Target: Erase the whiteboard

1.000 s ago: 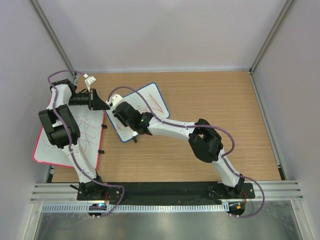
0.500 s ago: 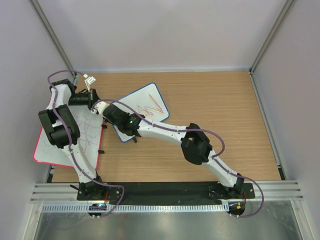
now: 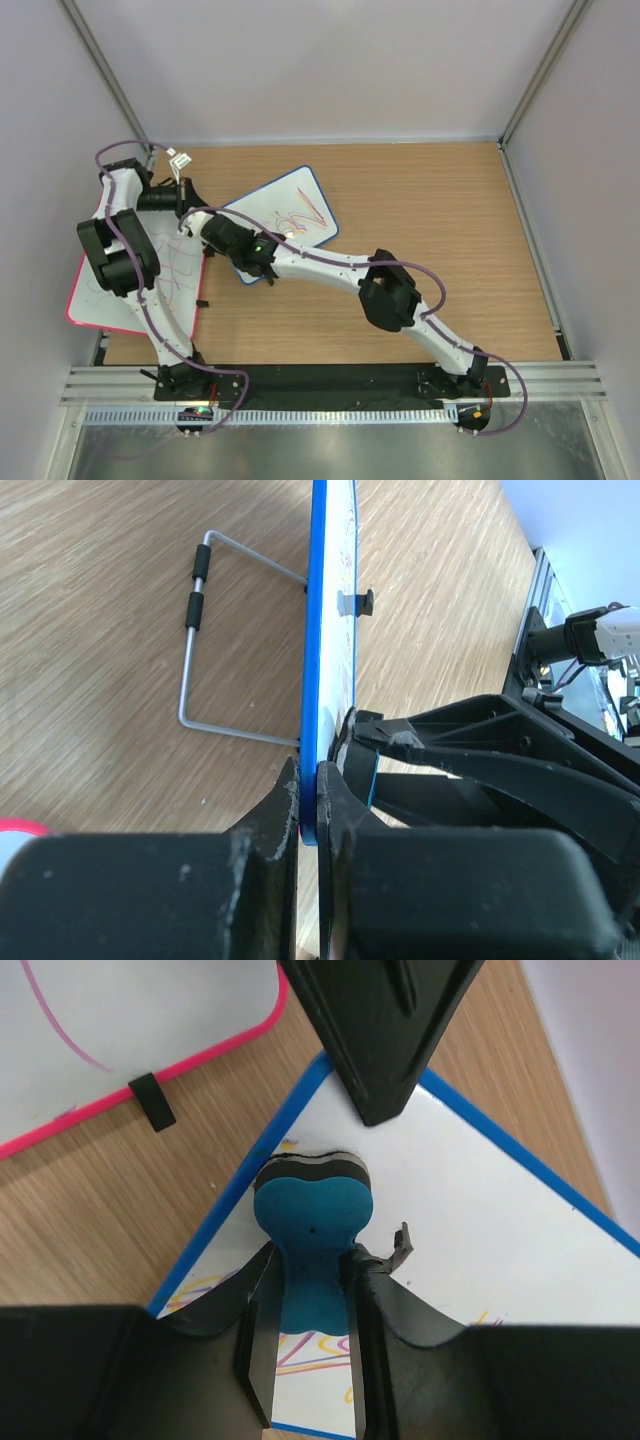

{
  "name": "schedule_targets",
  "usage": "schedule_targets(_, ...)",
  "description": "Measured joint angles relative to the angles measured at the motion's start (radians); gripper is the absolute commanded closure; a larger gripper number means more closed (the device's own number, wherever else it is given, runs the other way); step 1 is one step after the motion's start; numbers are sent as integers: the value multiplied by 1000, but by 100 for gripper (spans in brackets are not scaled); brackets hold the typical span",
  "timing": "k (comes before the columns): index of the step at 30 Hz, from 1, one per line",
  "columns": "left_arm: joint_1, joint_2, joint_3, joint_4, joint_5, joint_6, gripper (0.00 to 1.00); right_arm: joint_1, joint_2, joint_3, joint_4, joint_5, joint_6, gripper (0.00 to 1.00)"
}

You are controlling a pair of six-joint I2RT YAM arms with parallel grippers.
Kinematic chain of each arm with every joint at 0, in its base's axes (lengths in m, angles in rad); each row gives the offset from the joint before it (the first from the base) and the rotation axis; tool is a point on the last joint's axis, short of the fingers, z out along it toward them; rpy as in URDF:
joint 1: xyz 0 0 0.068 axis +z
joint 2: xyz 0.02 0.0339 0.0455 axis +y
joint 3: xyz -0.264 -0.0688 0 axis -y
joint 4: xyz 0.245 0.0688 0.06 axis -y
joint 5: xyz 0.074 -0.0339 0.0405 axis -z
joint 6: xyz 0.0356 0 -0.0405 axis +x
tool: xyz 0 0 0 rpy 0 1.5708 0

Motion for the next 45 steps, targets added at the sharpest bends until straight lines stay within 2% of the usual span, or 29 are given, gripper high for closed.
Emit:
schedule_targets(7, 0, 0, 0, 6, -2, -3, 100, 3, 77, 159, -48, 18, -21, 99)
schedule_targets(21, -5, -16, 0, 19, -2, -5, 100, -4, 120, 273, -127, 22, 0, 99)
schedule_targets(31, -5, -18, -4, 29, -6, -22, 100, -5, 124, 277, -132, 21, 14, 99)
schedule_targets(35, -6, -18, -8, 35, -14, -29, 100, -4, 78, 160, -61, 23, 24, 99)
schedule_targets(40, -9, -20, -8, 35, -14, -45, 100, 5, -66, -172, 52, 26, 69, 99)
schedule_targets(45, -8, -20, -8, 35, -14, -49, 100, 28, -100, -291, 111, 48, 121, 99)
